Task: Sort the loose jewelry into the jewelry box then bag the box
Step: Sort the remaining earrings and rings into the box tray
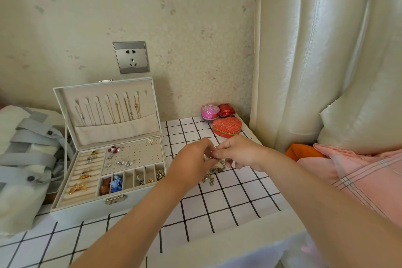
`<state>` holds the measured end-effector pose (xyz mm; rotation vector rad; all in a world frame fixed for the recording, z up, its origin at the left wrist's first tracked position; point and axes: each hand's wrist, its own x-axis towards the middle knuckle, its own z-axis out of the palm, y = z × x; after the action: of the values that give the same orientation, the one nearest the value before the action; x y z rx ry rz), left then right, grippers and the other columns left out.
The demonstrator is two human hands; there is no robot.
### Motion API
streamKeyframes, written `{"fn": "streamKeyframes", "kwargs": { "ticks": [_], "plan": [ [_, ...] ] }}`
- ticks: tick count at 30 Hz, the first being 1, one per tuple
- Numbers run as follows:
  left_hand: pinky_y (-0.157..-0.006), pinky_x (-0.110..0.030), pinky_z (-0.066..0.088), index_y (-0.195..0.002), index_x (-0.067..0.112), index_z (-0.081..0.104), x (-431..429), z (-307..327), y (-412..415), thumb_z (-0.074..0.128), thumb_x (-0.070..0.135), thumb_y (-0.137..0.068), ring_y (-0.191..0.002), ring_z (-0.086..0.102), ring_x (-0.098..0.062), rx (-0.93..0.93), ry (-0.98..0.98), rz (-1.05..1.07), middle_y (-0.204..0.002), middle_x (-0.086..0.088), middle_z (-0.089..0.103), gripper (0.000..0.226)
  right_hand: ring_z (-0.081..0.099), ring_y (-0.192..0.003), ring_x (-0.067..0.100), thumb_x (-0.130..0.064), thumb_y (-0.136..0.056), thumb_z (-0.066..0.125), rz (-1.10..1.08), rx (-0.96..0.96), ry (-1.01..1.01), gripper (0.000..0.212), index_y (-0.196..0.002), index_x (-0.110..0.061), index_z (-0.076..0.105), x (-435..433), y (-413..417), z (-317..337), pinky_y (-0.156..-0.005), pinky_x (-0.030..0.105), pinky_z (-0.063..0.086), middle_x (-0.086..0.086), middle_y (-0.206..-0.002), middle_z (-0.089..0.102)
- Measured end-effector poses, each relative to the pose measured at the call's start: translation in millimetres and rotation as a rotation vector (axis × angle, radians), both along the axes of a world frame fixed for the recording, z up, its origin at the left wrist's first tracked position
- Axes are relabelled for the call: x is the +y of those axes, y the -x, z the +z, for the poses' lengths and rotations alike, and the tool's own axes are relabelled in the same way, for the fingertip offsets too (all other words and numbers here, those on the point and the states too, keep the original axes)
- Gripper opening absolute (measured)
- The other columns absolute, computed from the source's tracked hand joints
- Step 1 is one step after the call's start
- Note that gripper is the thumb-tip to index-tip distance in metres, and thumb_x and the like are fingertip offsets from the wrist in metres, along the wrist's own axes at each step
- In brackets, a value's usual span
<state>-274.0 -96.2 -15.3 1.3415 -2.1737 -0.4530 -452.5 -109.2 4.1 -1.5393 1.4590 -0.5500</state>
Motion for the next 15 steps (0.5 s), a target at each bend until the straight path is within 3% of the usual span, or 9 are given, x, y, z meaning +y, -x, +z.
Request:
{"fn": "streamKeyframes", "kwargs": {
  "ticks": [3, 6, 8, 11, 15],
  "plan": [
    [-0.064, -0.019, 0.045, -0.1, 0.029, 0.063, 0, -1, 0, 0.069, 0.03, -0.089, -0.069, 0.054, 0.003, 0.01, 0.019, 0.03, -0.093, 0.017, 0.067, 0.013, 0.052, -0.054, 0.01, -0.022, -0.09, 0.073, -0.043, -0.051, -0.019, 0.012, -0.098, -0.014, 0.077, 0, -3, -2, -0.046, 0.021, 0.034, 0.01, -0.091, 0.075],
    [-0.071, -0.027, 0.052, -0.1, 0.028, 0.066, -3, -2, -2, 0.064, 0.028, -0.091, -0.076, 0.059, -0.004, -0.05, 0.028, 0.063, -0.094, 0.014, 0.069, 0.009, 0.053, -0.051, 0.011, -0.018, -0.087, 0.076, -0.097, -0.064, 0.024, 0.013, -0.1, -0.016, 0.075, -1, -4, -5, -0.046, 0.022, 0.033, 0.004, -0.085, 0.076],
    [-0.074, -0.03, 0.053, -0.1, 0.03, 0.066, -4, -3, -6, 0.063, 0.033, -0.092, -0.082, 0.061, -0.006, -0.115, 0.037, 0.084, -0.094, 0.015, 0.069, 0.009, 0.057, -0.056, 0.009, -0.02, -0.085, 0.077, -0.07, 0.11, 0.113, 0.012, -0.096, -0.019, 0.073, -3, -2, -9, -0.051, 0.021, 0.041, -0.004, -0.08, 0.072],
    [-0.074, -0.029, 0.051, -0.1, 0.033, 0.065, -4, -2, -8, 0.06, 0.038, -0.093, -0.088, 0.06, -0.006, -0.226, 0.076, 0.085, -0.094, 0.016, 0.069, 0.01, 0.064, -0.084, 0.009, -0.017, -0.08, 0.08, 0.05, 0.444, 0.168, 0.017, -0.092, -0.027, 0.075, -4, 0, -15, -0.079, 0.028, 0.055, -0.014, -0.085, 0.065],
    [-0.074, -0.028, 0.049, -0.1, 0.033, 0.066, -3, 0, -9, 0.058, 0.036, -0.094, -0.091, 0.06, -0.006, -0.264, 0.081, 0.052, -0.094, 0.015, 0.069, 0.011, 0.065, -0.092, 0.013, -0.018, -0.077, 0.084, 0.094, 0.522, 0.128, 0.021, -0.092, -0.029, 0.075, -3, -3, -18, -0.087, 0.031, 0.054, -0.016, -0.085, 0.063]
  ]
}}
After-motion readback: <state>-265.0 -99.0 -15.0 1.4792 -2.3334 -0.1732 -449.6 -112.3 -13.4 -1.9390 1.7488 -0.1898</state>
